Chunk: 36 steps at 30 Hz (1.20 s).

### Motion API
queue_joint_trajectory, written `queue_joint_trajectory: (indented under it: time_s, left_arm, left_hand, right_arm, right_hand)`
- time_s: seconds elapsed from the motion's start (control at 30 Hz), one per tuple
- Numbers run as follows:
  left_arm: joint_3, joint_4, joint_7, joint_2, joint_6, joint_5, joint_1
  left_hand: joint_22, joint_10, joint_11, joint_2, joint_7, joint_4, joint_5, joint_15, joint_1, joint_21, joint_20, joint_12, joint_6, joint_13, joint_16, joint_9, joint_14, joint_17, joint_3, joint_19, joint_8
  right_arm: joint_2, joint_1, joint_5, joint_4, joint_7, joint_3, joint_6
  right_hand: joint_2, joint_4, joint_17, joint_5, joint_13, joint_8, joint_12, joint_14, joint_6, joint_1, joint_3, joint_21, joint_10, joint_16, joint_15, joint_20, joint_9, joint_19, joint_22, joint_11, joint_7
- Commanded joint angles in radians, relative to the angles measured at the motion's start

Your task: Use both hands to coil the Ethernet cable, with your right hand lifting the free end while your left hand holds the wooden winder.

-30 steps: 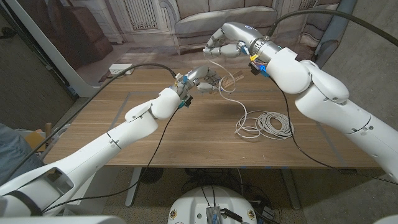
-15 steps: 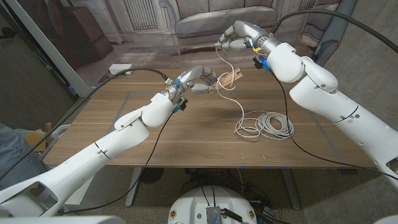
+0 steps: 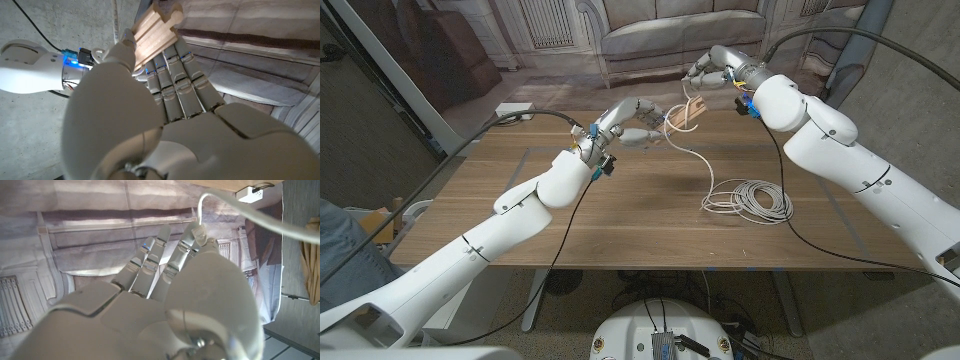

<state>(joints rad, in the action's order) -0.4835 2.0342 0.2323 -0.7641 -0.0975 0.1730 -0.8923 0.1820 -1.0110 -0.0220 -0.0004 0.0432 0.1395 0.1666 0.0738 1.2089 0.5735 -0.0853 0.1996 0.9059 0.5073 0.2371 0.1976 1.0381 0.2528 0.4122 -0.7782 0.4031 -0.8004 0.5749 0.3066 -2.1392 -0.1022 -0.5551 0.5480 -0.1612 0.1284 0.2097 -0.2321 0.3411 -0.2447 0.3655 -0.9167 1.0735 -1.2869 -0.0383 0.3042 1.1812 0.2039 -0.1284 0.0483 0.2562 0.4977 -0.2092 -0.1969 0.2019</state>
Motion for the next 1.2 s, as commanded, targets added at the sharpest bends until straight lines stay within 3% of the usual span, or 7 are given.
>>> queue_joint_trajectory:
  time_s: [0.03, 0.4, 0.73, 1.2]
  left_arm:
    - [0.04, -0.023, 0.0, 0.011, -0.055, -0.063, -0.011]
    - [0.048, -0.046, -0.002, 0.028, -0.076, -0.087, -0.003]
    - [0.037, -0.055, -0.02, 0.039, -0.069, -0.096, 0.017]
    - [0.035, -0.007, -0.022, 0.026, -0.021, -0.075, 0.004]
  left_hand:
    - [0.003, -0.128, -0.133, 0.053, -0.063, -0.015, 0.006, 0.138, 0.005, 0.006, -0.002, 0.006, 0.182, 0.005, 0.005, 0.004, 0.097, 0.005, 0.097, 0.006, 0.006]
    - [0.003, -0.129, -0.131, 0.053, -0.063, -0.014, 0.006, 0.139, 0.006, 0.007, -0.003, 0.005, 0.181, 0.004, 0.005, 0.004, 0.095, 0.005, 0.099, 0.009, 0.006]
    - [0.002, -0.128, -0.13, 0.053, -0.062, -0.014, 0.006, 0.139, 0.006, 0.009, -0.003, 0.005, 0.181, 0.004, 0.004, 0.004, 0.095, 0.005, 0.1, 0.01, 0.006]
    - [0.002, -0.131, -0.129, 0.053, -0.063, -0.014, 0.007, 0.139, 0.005, 0.011, -0.003, 0.006, 0.182, 0.004, 0.005, 0.004, 0.094, 0.005, 0.102, 0.012, 0.006]
  right_arm:
    - [-0.035, 0.106, -0.113, -0.006, 0.092, 0.065, -0.001]
    - [-0.058, 0.221, -0.166, -0.037, 0.215, 0.108, -0.025]
    - [-0.074, 0.248, -0.181, -0.07, 0.255, 0.112, 0.006]
    - [-0.073, 0.269, -0.222, -0.036, 0.296, 0.124, -0.062]
  right_hand:
    - [-0.006, 0.0, 0.002, -0.006, 0.001, -0.004, 0.003, -0.01, 0.017, -0.007, 0.007, -0.002, 0.008, 0.002, -0.104, 0.115, 0.002, 0.005, -0.002, 0.0, 0.014]
    - [-0.005, 0.001, 0.001, -0.004, -0.003, -0.005, 0.0, -0.01, 0.018, -0.004, 0.009, -0.003, 0.01, 0.001, -0.102, 0.115, 0.001, 0.003, -0.002, 0.0, 0.014]
    - [-0.004, 0.001, 0.001, -0.003, -0.003, -0.004, 0.001, -0.01, 0.017, -0.003, 0.009, -0.004, 0.012, 0.0, -0.102, 0.116, 0.0, 0.002, -0.002, 0.0, 0.014]
    - [-0.005, -0.001, 0.0, -0.002, -0.003, -0.005, -0.001, -0.011, 0.017, -0.003, 0.012, -0.004, 0.011, 0.0, -0.103, 0.115, 0.002, 0.002, -0.002, 0.0, 0.013]
